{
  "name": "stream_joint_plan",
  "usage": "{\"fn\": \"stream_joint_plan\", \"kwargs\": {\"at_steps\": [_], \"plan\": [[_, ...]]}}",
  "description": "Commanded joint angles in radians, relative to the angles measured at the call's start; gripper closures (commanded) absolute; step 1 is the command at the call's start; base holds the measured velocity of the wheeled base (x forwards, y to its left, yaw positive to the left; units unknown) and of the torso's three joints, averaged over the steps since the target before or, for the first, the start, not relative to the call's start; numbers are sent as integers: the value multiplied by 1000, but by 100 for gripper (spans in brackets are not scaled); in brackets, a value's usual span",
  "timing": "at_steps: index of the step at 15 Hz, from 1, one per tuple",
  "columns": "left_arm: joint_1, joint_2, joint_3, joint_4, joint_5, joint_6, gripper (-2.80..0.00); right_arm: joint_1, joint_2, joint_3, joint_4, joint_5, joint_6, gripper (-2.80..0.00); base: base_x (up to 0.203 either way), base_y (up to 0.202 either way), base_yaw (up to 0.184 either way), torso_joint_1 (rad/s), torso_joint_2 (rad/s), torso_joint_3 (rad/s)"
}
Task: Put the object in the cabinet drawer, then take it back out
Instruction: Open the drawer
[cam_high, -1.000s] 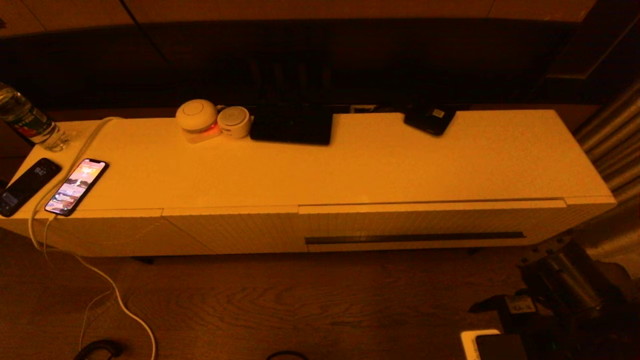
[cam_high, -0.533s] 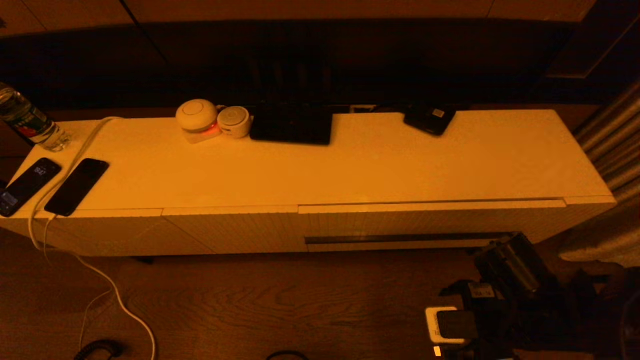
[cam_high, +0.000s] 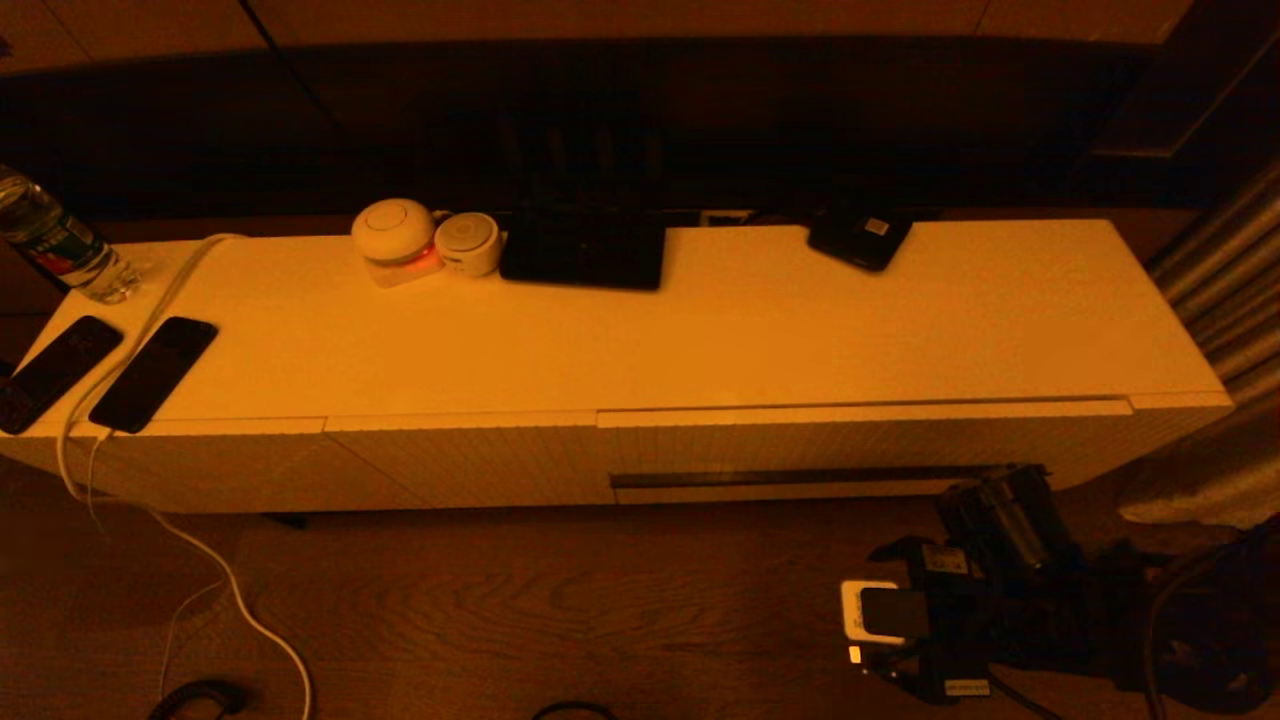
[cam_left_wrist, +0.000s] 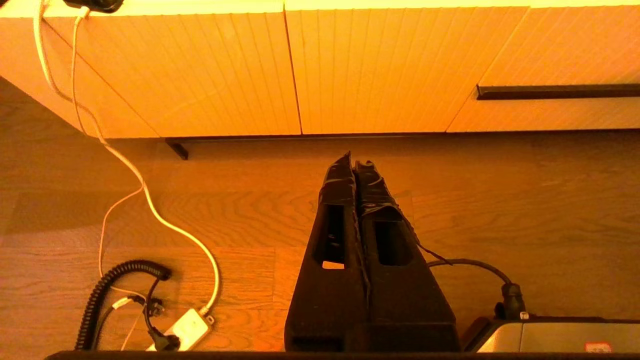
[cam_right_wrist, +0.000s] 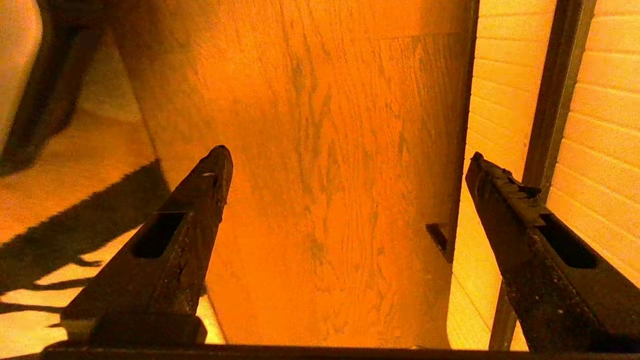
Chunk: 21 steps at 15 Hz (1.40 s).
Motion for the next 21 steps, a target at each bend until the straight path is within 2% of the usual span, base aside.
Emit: {"fn": "stream_joint_plan", "kwargs": {"at_steps": [1,10,21], "plan": [[0,0,0,0,0,-1,0,-24,37,5,-14,5,-20,-280,0,0,0,0,0,0],[0,0,0,0,0,-1,0,-120,124,-60,-24,71,-190,-280,0,0,0,0,0,0],[0,0,0,0,0,-1,0,-144,253,-135,-152,87,-239,-280,0,0,0,0,0,0]]}}
